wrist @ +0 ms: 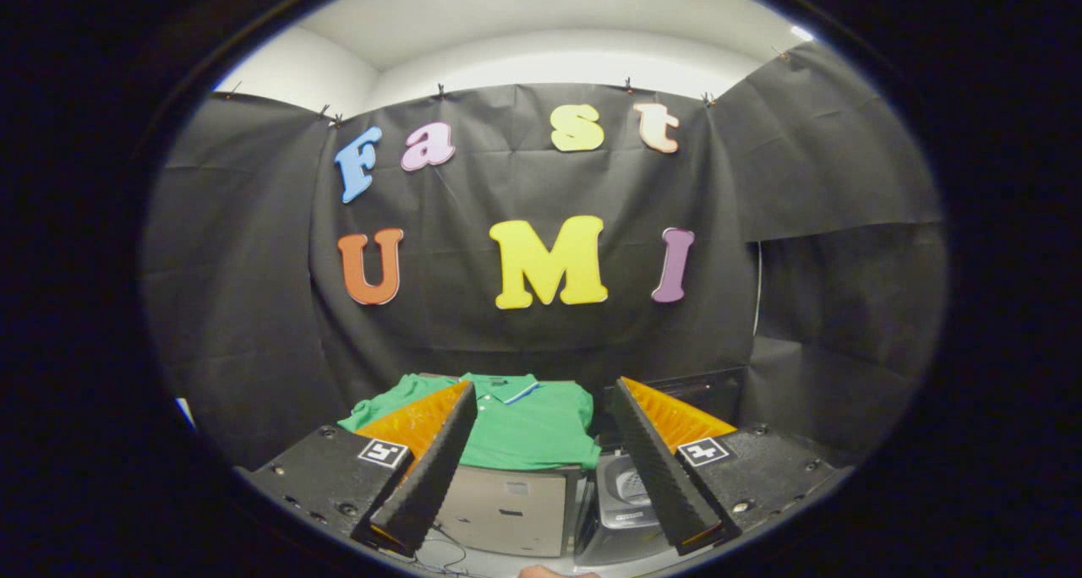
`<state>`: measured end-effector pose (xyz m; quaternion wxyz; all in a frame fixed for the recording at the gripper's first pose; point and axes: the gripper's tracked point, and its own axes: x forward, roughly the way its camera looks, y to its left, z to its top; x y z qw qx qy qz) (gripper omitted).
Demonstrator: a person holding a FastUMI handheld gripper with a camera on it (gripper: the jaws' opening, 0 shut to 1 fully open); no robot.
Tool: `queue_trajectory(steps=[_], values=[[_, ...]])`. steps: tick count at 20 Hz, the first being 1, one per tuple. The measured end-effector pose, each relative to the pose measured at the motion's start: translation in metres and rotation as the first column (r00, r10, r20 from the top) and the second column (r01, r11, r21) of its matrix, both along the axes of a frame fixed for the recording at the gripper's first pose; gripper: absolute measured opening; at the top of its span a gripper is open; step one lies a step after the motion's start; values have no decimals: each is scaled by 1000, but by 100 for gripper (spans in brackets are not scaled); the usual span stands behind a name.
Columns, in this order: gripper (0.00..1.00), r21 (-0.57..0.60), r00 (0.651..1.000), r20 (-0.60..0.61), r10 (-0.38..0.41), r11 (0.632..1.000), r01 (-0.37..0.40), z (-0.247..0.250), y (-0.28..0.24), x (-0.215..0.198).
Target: Put the clothes into the washing machine and then close the washing machine lid.
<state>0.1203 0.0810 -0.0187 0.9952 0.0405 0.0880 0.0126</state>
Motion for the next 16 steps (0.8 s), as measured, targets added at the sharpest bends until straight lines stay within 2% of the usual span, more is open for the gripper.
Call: queue_trajectory(steps=[5,9,13,16], values=[[100,21,986,-117,115,993,-114,-19,32,64],[100,41,945,-252,208,978,-204,-48,66,113],[100,67,860,-435,267,962,-265,-87,94,151],[100,106,764,-566,310,946,-305,-117,113,173]])
